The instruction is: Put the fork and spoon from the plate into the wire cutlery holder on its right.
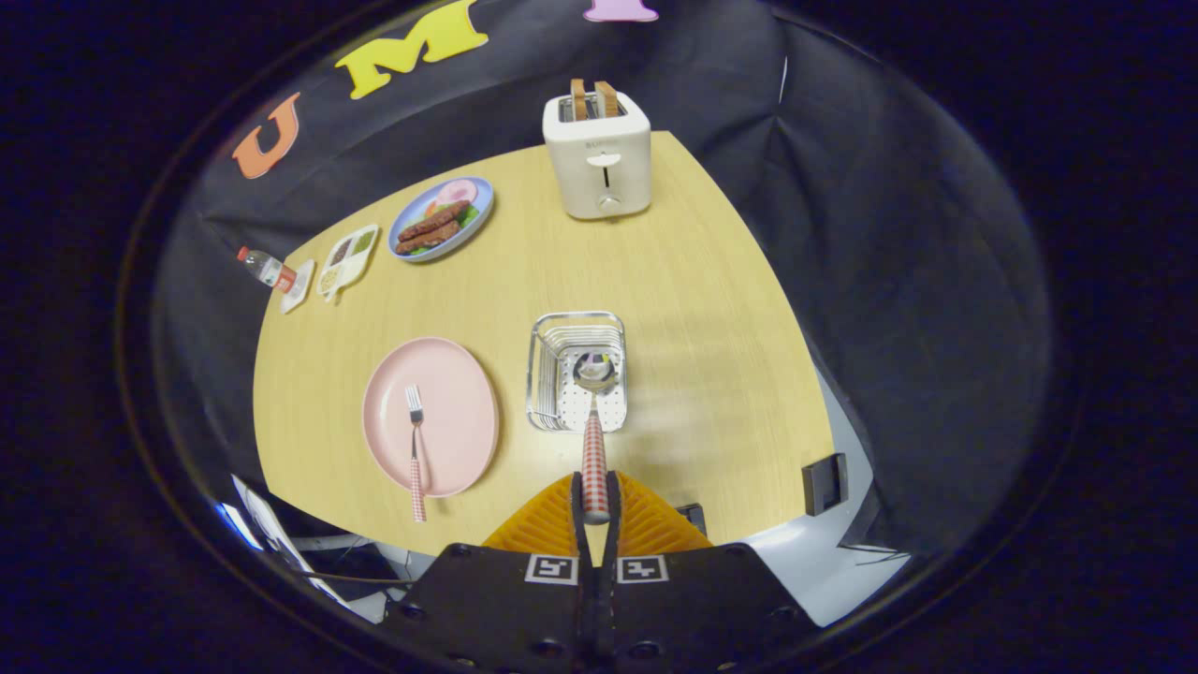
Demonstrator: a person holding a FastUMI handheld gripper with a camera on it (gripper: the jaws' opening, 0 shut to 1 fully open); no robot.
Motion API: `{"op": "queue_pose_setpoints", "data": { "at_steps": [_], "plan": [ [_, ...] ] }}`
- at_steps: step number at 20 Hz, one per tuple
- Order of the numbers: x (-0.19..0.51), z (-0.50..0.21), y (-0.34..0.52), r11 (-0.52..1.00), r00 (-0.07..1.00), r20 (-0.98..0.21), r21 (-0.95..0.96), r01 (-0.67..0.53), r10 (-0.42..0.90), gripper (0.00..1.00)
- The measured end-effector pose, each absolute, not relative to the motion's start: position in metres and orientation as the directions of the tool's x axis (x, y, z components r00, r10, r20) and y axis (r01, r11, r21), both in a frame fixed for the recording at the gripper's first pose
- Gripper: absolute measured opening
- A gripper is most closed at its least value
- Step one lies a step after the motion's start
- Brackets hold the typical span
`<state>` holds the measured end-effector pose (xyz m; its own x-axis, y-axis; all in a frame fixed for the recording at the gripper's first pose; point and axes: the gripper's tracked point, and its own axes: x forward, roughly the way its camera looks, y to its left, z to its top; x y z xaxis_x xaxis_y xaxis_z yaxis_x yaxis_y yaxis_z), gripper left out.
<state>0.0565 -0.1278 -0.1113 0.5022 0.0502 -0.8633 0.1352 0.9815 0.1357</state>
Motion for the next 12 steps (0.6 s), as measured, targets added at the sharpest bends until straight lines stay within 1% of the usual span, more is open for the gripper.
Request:
{"op": "queue_pose_setpoints", "data": {
  "at_steps": [3,6,7,8,9,10,12],
  "plan": [
    [0.066,-0.120,-0.132,0.980,0.479,-0.877,0.133,0.150,0.046,0.01],
    [0.076,-0.119,-0.131,0.981,0.480,-0.876,0.126,0.151,0.038,0.01],
    [0.078,-0.119,-0.131,0.982,0.479,-0.877,0.118,0.147,0.034,0.02],
    [0.077,-0.120,-0.132,0.984,0.483,-0.875,0.110,0.140,0.029,0.05],
    [0.077,-0.122,-0.134,0.984,0.479,-0.878,0.101,0.149,0.018,0.11],
    [0.074,-0.124,-0.134,0.981,0.474,-0.880,0.108,0.162,0.019,0.12],
    [0.070,-0.122,-0.133,0.974,0.484,-0.874,0.139,0.176,0.038,0.33]
  ]
}}
